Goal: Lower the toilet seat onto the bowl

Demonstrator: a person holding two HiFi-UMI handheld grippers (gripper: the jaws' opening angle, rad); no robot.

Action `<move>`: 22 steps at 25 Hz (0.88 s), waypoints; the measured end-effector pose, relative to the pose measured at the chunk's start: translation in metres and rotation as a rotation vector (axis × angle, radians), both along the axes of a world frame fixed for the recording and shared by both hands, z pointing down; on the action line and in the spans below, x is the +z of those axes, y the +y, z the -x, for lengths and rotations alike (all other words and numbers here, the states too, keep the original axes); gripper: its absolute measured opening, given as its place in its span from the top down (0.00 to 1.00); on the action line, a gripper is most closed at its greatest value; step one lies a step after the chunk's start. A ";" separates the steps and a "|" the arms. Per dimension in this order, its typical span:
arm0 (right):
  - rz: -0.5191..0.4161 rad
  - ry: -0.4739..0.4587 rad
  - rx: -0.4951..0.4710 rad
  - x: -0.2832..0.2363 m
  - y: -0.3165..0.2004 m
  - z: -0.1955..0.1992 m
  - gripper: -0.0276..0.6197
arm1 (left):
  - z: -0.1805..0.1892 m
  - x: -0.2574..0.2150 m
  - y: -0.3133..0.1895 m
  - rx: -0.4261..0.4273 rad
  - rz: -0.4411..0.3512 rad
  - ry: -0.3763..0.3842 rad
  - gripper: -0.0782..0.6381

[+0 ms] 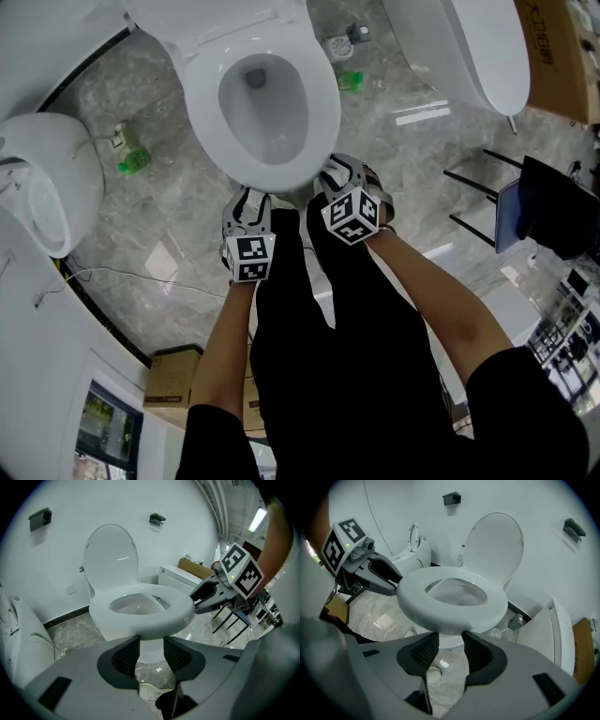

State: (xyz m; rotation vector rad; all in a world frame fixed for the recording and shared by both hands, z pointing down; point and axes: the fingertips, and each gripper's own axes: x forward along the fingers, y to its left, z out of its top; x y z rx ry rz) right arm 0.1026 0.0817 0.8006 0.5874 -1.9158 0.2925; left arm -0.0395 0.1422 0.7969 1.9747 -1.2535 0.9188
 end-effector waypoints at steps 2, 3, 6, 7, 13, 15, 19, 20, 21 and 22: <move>0.002 -0.001 -0.001 0.004 0.001 0.000 0.69 | -0.001 0.002 0.000 -0.008 0.003 0.006 0.66; 0.002 -0.002 -0.003 0.005 0.001 0.000 0.68 | -0.001 0.004 0.001 -0.011 0.006 0.009 0.66; 0.002 -0.006 -0.010 0.011 0.001 -0.002 0.68 | -0.002 0.010 0.001 -0.016 0.012 0.011 0.66; 0.003 -0.008 -0.011 0.013 0.002 -0.002 0.68 | -0.003 0.012 0.002 -0.017 0.013 0.012 0.66; 0.006 0.003 -0.019 0.024 0.006 -0.004 0.68 | -0.005 0.023 0.005 -0.020 0.021 0.026 0.66; 0.007 0.003 -0.023 0.026 0.007 -0.005 0.68 | -0.005 0.026 0.007 -0.021 0.027 0.026 0.66; 0.000 0.003 -0.025 0.034 0.009 -0.005 0.68 | -0.006 0.034 0.009 -0.030 0.036 0.028 0.66; -0.001 0.003 -0.026 0.037 0.009 -0.005 0.68 | -0.006 0.037 0.009 -0.027 0.038 0.027 0.66; 0.000 0.003 -0.029 0.039 0.009 -0.005 0.68 | -0.006 0.039 0.009 -0.023 0.039 0.027 0.66; 0.002 0.002 -0.032 0.041 0.009 -0.005 0.68 | -0.006 0.042 0.009 -0.018 0.040 0.027 0.66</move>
